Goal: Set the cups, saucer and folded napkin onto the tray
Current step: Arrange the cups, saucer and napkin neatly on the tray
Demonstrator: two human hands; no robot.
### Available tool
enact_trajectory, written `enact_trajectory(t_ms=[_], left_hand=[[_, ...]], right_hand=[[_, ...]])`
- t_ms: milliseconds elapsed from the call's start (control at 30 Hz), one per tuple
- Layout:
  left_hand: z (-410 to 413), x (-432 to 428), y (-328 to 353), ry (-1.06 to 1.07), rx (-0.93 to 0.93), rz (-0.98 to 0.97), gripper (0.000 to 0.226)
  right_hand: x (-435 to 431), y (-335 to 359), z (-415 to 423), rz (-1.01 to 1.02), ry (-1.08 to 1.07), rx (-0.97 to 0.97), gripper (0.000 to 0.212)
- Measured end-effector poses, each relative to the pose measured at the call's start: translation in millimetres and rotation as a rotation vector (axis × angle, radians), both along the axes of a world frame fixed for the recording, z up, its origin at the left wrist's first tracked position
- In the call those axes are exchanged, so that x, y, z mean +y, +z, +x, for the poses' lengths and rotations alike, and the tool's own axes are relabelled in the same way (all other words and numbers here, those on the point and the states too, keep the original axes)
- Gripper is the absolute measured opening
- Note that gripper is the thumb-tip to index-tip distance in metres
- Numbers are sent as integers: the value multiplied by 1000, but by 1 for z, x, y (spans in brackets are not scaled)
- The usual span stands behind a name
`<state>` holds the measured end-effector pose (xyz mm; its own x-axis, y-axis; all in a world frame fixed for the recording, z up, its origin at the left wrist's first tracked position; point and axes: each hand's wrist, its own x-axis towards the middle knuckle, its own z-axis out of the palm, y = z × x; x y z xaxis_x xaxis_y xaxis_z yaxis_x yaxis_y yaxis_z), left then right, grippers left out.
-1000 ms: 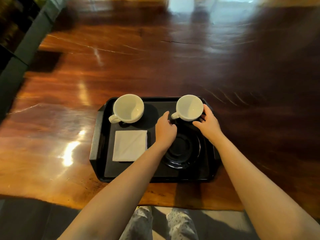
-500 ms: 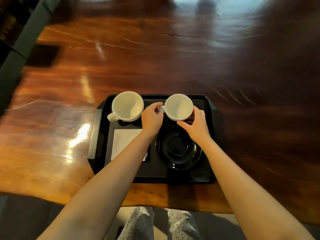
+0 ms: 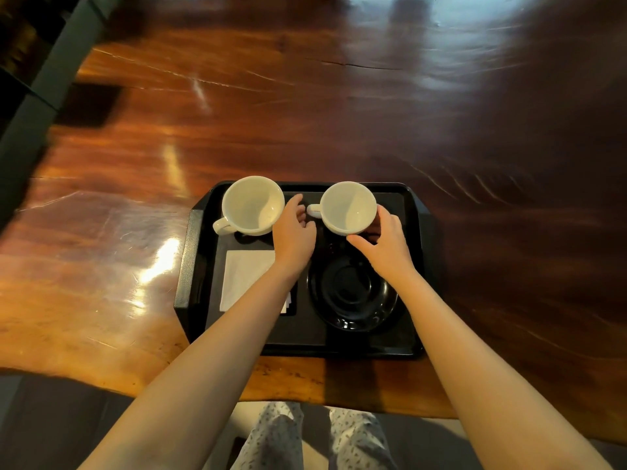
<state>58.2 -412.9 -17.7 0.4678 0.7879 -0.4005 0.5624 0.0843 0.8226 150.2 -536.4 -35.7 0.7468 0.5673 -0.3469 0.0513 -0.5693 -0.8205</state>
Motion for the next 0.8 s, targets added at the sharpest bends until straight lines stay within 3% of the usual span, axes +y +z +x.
enact_trajectory(t_ms=[200, 333, 800], left_hand=[[-42, -22, -7, -253, 259, 21, 40], [-47, -22, -10, -348, 304, 66, 38], [-56, -13, -11, -362, 371, 104, 36]], right_hand=[[-51, 7, -10, -252, 2, -152, 36], [-59, 2, -21, -260, -54, -92, 32], [-52, 6, -35, -213, -131, -38, 30]])
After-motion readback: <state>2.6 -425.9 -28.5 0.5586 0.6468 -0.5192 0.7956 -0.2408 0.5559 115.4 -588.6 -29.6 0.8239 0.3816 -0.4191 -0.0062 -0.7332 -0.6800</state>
